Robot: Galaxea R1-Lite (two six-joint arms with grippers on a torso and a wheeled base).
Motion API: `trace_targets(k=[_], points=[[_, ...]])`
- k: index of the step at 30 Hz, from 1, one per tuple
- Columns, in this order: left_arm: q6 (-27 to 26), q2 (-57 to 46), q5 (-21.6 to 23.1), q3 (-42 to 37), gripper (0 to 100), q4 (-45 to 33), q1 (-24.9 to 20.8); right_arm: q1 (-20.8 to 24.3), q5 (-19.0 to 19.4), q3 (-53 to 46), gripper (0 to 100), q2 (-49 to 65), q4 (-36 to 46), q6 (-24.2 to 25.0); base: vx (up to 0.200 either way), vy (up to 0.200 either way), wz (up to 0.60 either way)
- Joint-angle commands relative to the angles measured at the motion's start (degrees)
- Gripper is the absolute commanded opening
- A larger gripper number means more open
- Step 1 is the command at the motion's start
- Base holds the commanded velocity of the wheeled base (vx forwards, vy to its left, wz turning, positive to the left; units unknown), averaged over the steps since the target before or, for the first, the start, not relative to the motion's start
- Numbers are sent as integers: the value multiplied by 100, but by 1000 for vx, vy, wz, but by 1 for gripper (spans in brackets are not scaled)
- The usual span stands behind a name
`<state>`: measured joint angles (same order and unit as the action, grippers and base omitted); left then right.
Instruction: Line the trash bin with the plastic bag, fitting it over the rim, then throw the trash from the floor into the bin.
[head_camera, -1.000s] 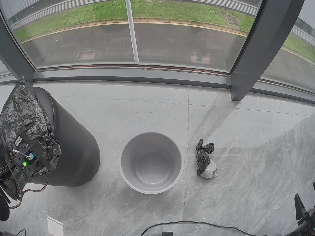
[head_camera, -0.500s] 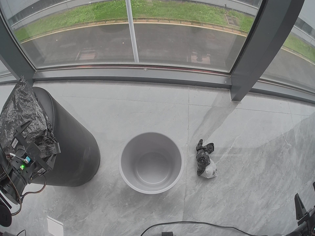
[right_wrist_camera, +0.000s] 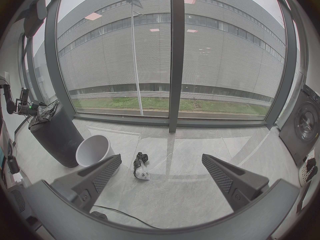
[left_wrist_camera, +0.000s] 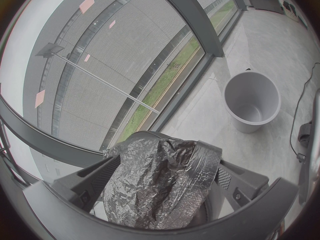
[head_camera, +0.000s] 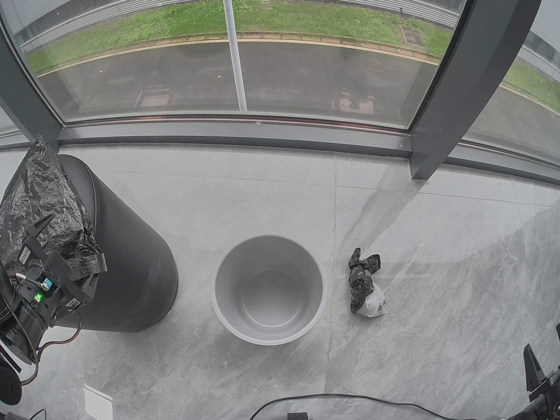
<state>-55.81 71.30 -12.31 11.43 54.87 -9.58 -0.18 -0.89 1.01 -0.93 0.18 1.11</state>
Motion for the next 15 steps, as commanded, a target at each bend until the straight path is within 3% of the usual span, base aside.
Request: trace_targets(k=[1,15], points=[[9,86,-78,69,100,138,9,1,1,-84,100,75,-1,-5,0,0,0],[-9,789,-316,78,100,1289,79,1,1,-92,100,75,-9,3,0,0,0]])
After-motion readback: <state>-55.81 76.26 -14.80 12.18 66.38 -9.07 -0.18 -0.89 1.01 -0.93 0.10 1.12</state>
